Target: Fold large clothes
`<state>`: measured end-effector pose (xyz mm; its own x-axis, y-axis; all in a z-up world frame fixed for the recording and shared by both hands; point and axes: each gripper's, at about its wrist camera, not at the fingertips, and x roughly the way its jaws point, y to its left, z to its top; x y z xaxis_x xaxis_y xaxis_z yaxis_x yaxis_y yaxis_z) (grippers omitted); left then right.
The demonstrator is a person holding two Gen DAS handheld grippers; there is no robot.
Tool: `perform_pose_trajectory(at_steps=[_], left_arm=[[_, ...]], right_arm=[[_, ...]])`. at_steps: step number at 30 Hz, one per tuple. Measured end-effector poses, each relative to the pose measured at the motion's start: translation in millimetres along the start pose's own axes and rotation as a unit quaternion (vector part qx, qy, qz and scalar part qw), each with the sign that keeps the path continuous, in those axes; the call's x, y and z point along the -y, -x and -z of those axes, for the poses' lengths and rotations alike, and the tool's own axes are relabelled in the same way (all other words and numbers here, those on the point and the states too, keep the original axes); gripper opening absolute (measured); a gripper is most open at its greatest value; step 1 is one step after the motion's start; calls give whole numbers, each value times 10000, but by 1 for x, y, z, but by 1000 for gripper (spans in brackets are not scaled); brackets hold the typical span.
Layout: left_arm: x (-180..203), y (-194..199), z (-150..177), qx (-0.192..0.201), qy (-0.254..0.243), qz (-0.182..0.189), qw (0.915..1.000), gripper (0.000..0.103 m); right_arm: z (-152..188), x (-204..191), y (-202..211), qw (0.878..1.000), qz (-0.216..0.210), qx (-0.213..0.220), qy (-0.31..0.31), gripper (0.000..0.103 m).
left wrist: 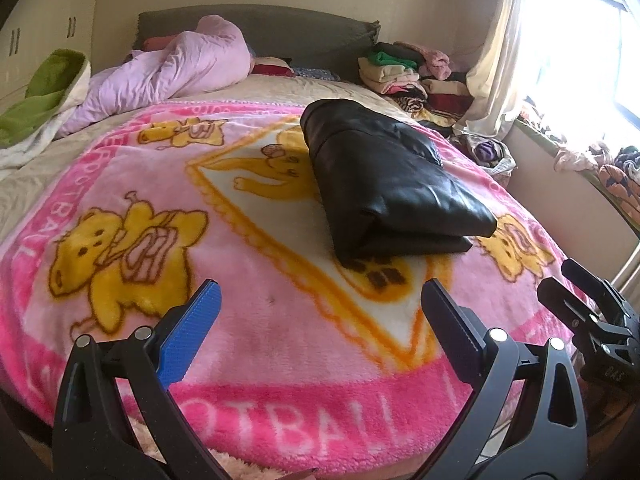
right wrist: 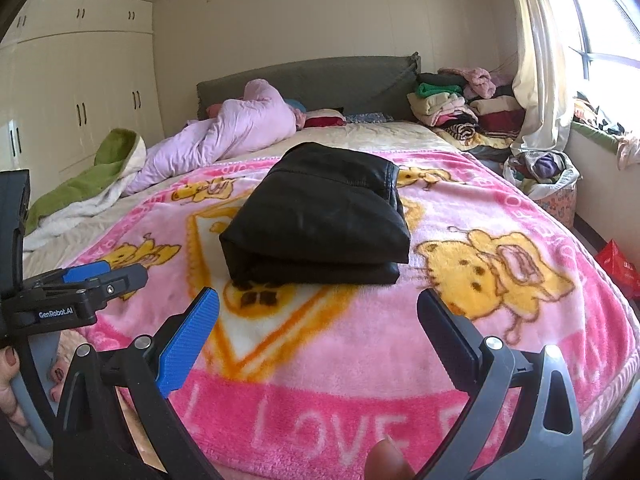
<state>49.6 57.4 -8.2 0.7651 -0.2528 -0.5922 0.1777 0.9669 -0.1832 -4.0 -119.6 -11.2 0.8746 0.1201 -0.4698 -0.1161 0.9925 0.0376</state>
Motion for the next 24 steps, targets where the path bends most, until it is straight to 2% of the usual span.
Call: perform_pose_trajectory(at_steps=[24], left_arm=[[0, 1, -2, 25, 5, -149, 9999, 94]], right_arm=[[2, -1, -2, 10000, -20, -86, -17, 99]])
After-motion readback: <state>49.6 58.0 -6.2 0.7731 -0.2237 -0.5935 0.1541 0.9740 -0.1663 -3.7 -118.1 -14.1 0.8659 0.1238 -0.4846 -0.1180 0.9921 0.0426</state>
